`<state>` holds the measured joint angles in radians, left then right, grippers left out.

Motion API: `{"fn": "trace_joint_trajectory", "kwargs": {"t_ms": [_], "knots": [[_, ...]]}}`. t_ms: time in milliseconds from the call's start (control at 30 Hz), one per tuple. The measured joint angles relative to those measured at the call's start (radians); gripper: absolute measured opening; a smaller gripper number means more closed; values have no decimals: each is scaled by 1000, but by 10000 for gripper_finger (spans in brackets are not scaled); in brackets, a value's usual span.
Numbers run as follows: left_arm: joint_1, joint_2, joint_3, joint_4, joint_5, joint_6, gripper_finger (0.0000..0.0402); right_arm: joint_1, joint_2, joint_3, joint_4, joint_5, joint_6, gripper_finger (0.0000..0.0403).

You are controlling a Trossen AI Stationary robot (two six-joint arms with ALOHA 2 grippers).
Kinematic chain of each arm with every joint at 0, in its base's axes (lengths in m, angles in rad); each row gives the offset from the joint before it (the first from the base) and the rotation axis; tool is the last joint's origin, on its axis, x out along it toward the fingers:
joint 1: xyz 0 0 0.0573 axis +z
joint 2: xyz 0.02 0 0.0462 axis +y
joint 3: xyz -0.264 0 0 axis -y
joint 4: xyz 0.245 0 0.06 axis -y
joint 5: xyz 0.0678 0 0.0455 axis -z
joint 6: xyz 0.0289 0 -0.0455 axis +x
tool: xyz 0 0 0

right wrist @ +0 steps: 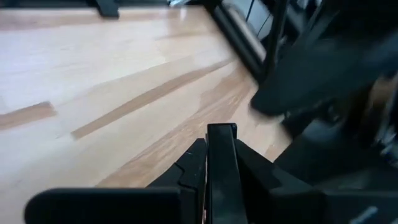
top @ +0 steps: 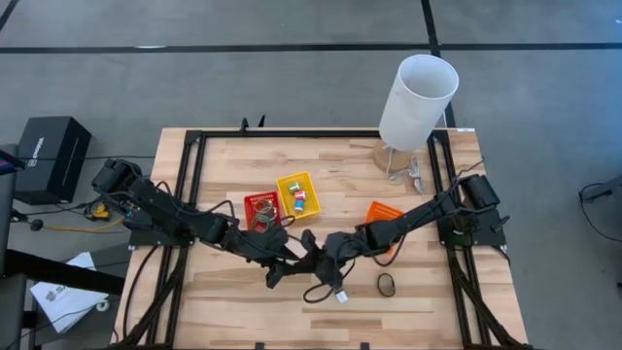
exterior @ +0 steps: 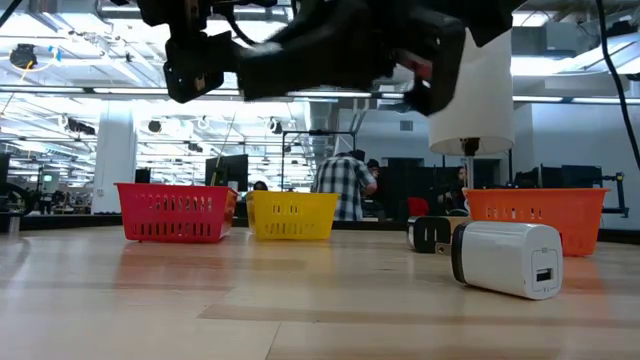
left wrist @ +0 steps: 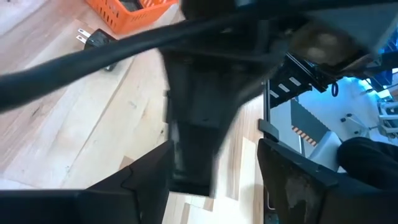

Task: Pick & Place Office items
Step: Put the black digital clock into the orange bin

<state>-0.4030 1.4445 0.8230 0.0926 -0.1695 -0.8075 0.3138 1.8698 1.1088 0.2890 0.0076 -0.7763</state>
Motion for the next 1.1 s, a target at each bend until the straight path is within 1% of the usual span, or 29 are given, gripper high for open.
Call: {"fn": "trace_joint_trajectory", "kwargs": {"t_ms": [67, 133, 200, 333, 367, 433, 633, 767, 900, 1033, 1100], "knots": [[0, 0, 0, 0, -6, 0, 230, 3, 0, 0, -44, 21, 46, 53], [0, 0, 0, 0, -8, 0, 232, 10, 0, 0, -96, 75, 94, 53], [0, 0, 0, 0, -9, 18, 233, 25, -5, 0, -173, 165, 133, 52], [0, 0, 0, 0, -11, 96, 230, 58, -33, 0, -348, 397, 189, 52], [1, 0, 0, 0, -11, 108, 230, 69, -47, 0, -397, 444, 212, 52], [7, 0, 0, 0, -18, 129, 231, 83, -75, 0, -472, 494, 271, 52], [48, 0, 0, 7, -97, 200, 230, 109, -195, 0, -733, 499, 534, 52], [87, 0, 0, 7, -98, 233, 227, 123, -282, 0, -956, 516, 735, 52], [112, 0, 0, 6, -102, 235, 227, 123, -359, 0, -1199, 525, 984, 52], [123, 0, 0, 5, -101, 235, 227, 116, -393, 0, -1381, 517, 1236, 56], [124, 0, 0, 5, -101, 235, 227, 114, -396, 0, -1451, 518, 1310, 63]]}}
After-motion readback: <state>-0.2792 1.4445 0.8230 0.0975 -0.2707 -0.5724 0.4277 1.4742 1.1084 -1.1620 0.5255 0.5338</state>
